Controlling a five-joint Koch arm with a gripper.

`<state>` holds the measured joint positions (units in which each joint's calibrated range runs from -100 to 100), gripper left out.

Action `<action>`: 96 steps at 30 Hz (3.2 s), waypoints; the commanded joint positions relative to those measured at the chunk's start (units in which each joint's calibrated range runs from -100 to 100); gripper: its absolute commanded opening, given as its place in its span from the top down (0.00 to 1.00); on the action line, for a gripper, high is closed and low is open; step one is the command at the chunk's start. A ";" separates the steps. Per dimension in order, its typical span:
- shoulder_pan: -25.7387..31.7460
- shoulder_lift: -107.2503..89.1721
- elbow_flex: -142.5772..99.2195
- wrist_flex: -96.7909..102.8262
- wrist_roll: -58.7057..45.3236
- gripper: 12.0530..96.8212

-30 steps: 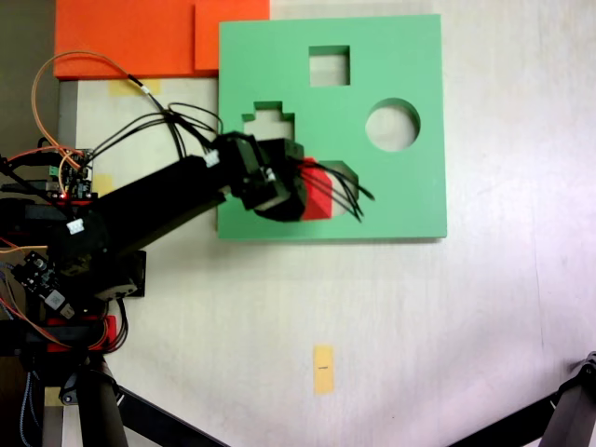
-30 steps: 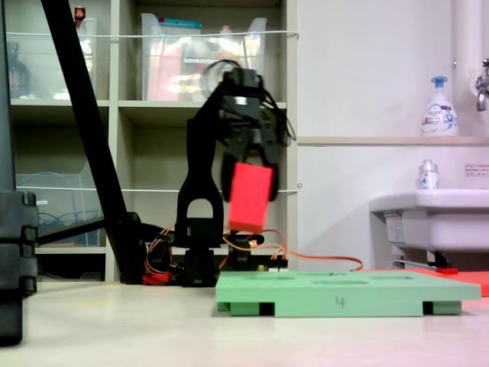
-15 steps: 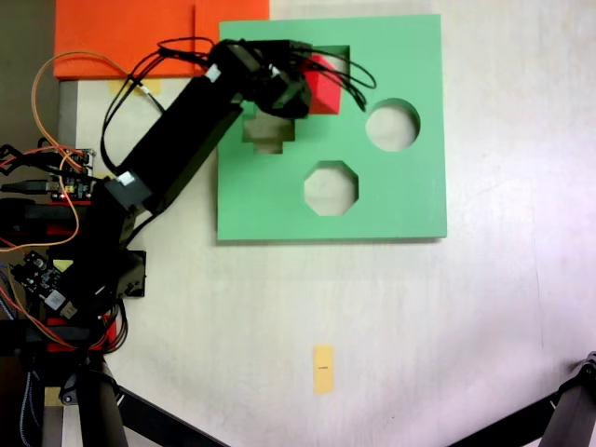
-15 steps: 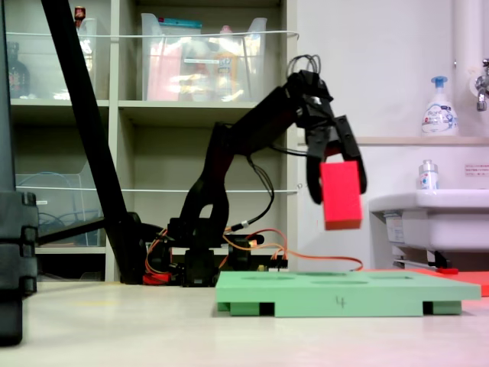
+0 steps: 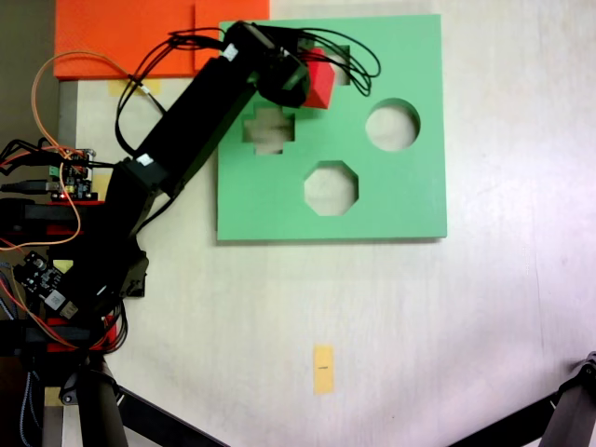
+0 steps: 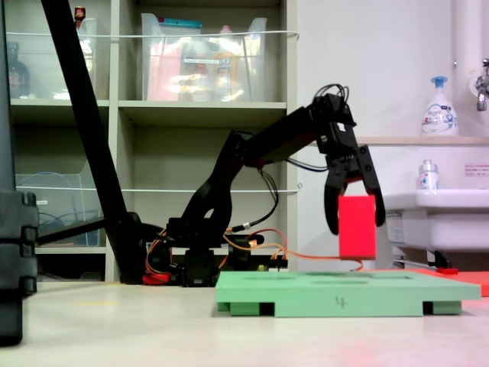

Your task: Put the square block into the corresponding hole

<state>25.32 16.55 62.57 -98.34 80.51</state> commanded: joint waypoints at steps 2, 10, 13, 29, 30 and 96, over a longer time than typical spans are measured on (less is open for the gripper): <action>0.54 0.07 4.33 -1.66 0.78 0.90; 0.88 3.84 6.92 -1.66 0.78 0.90; 1.03 5.24 7.22 -1.66 0.59 0.90; 0.98 9.56 7.92 8.35 -6.06 0.89; 0.98 9.98 7.92 9.31 -6.45 0.89; -0.59 19.34 7.92 8.64 -7.72 0.25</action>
<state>25.27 41.18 69.52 -84.53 72.89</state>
